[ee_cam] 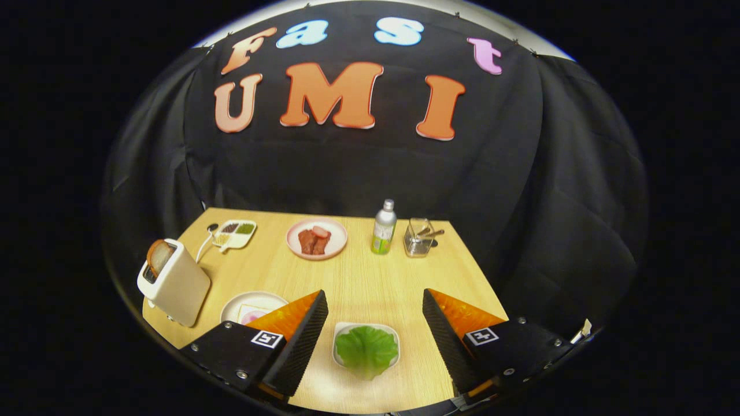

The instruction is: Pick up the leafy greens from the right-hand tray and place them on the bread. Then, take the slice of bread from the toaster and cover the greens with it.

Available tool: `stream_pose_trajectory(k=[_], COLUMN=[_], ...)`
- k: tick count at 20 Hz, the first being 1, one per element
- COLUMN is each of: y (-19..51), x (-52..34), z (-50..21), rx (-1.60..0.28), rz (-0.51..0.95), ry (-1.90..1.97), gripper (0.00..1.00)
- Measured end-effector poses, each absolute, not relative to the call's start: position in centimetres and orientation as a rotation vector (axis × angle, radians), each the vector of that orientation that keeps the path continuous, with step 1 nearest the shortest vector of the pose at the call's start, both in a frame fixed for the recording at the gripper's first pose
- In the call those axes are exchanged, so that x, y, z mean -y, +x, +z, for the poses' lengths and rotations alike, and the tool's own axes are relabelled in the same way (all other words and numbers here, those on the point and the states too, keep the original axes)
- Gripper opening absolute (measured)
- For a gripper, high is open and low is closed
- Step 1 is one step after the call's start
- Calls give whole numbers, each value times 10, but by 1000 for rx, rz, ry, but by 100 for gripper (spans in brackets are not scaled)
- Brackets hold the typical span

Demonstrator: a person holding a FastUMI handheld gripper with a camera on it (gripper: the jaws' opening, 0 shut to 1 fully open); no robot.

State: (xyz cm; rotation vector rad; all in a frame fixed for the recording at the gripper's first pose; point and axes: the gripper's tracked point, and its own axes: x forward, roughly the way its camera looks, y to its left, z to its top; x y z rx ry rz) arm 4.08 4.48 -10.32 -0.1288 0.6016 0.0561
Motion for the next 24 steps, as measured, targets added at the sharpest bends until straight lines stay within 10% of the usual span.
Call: stream_pose_trajectory(k=[24], y=[32], x=[-35], z=[-342], rx=[-1399], rz=[64], ry=[-144], gripper=[99])
